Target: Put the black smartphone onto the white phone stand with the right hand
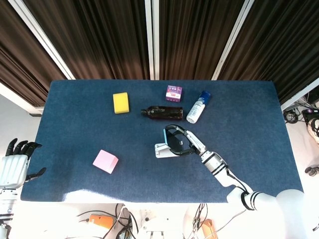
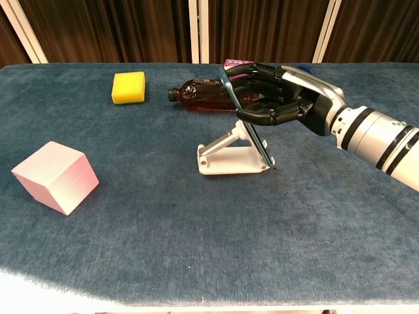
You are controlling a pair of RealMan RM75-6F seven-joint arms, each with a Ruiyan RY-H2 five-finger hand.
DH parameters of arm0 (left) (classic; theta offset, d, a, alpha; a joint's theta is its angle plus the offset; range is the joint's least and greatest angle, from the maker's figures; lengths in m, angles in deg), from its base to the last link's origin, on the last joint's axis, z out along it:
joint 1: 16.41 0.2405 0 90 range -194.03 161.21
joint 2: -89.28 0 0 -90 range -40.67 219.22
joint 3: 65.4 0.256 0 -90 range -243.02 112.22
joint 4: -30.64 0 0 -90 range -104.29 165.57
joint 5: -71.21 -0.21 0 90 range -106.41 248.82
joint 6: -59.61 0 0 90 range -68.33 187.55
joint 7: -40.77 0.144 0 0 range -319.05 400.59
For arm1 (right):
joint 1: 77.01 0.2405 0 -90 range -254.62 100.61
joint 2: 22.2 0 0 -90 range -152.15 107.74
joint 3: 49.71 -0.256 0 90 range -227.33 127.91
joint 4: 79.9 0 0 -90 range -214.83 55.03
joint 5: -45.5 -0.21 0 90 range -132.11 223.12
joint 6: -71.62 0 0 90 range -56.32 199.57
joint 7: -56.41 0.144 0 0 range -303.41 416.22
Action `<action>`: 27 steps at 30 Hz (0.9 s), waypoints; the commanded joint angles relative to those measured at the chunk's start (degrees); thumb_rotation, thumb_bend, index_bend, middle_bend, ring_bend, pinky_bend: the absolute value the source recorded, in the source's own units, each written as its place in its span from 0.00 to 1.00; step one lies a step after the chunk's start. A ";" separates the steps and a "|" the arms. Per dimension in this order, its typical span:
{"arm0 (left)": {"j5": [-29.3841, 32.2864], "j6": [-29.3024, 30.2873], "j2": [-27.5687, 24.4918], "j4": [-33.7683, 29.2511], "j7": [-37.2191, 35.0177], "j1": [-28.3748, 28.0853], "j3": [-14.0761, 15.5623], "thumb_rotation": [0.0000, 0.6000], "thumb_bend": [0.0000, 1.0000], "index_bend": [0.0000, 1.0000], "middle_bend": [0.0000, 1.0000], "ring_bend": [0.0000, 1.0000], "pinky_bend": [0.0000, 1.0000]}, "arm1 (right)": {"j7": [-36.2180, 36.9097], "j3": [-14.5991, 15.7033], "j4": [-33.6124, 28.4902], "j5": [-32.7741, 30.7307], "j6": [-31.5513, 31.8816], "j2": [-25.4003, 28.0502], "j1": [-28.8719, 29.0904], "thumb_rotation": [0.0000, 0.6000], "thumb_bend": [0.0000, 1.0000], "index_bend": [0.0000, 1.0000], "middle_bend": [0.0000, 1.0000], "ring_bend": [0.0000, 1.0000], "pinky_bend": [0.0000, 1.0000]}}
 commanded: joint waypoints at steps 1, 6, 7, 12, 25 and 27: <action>-0.01 0.05 0.03 0.08 -0.13 0.03 0.01 1.00 0.08 0.27 0.24 0.14 0.01 | 0.07 0.24 0.16 0.49 0.54 0.00 0.08 1.00 0.44 0.19 0.23 0.13 0.26; -0.05 -0.02 -0.02 0.11 -0.29 0.00 0.05 1.00 0.08 0.27 0.24 0.14 0.01 | -1.25 0.60 -0.73 1.91 3.42 1.43 -0.38 1.00 0.42 0.10 0.17 0.08 0.18; -0.05 -0.03 -0.03 0.11 -0.33 -0.01 0.04 1.00 0.08 0.27 0.24 0.14 0.01 | -1.60 0.65 -1.40 2.23 4.33 2.15 -0.64 1.00 0.41 0.09 0.16 0.08 0.18; -0.23 0.05 -0.16 0.23 -0.80 -0.04 0.04 1.00 0.08 0.27 0.24 0.14 0.01 | -8.06 0.93 -5.68 3.49 9.59 8.05 -3.10 1.00 0.41 0.09 0.16 0.07 0.16; -1.22 1.12 -0.09 0.64 -1.62 -0.16 -0.28 1.00 0.08 0.27 0.24 0.14 0.01 | -58.13 4.11 -32.55 -6.23 18.13 36.42 -19.67 1.00 0.41 0.03 0.15 0.03 0.14; -1.41 1.50 -0.09 0.55 -1.55 -0.04 -0.28 1.00 0.08 0.27 0.24 0.14 0.01 | -61.05 5.16 -36.27 -8.32 19.62 39.40 -22.81 1.00 0.41 0.01 0.14 0.01 0.11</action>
